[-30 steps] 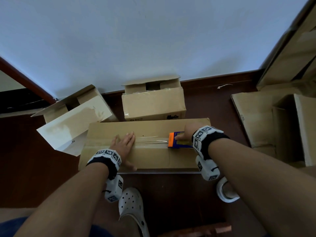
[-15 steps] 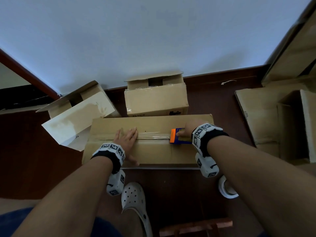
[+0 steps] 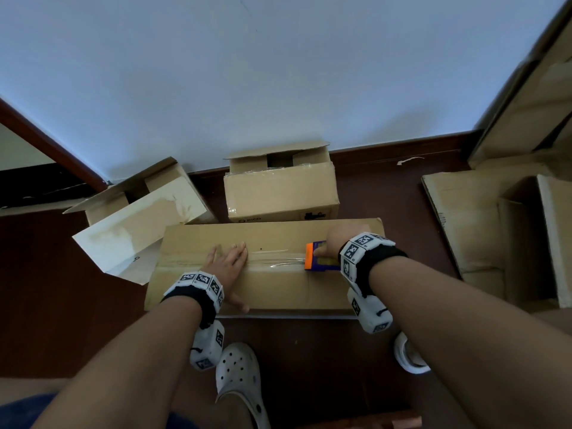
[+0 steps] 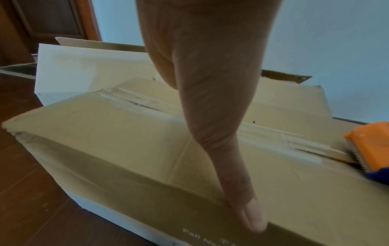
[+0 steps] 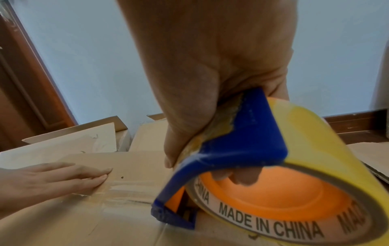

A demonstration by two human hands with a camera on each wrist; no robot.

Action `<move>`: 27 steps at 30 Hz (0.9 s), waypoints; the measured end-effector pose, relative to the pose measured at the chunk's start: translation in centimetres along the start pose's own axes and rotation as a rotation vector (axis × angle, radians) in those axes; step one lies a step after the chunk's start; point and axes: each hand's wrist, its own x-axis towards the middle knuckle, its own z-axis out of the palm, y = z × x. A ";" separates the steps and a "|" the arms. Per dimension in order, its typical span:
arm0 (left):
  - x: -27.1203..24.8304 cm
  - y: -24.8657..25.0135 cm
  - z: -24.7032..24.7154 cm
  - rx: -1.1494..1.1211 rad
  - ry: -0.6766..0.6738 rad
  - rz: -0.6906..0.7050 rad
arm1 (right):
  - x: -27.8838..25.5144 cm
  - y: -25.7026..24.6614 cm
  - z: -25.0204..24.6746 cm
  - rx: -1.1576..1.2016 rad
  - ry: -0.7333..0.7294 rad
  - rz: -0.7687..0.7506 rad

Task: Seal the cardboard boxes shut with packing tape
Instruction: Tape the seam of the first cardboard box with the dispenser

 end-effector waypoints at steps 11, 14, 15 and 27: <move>0.1 0.1 0.5 0.076 0.003 0.019 | -2.3 -1.1 -1.1 -0.077 -0.055 -0.002; 0.1 0.4 0.1 0.083 -0.008 0.039 | -2.3 -1.0 -1.0 -0.030 -0.025 0.005; 0.2 0.5 -0.1 0.085 -0.010 0.052 | -2.3 -1.1 -1.0 -0.025 -0.030 0.012; 2.0 5.2 -2.4 0.176 0.075 0.223 | -2.2 -0.5 -0.6 0.056 -0.048 -0.025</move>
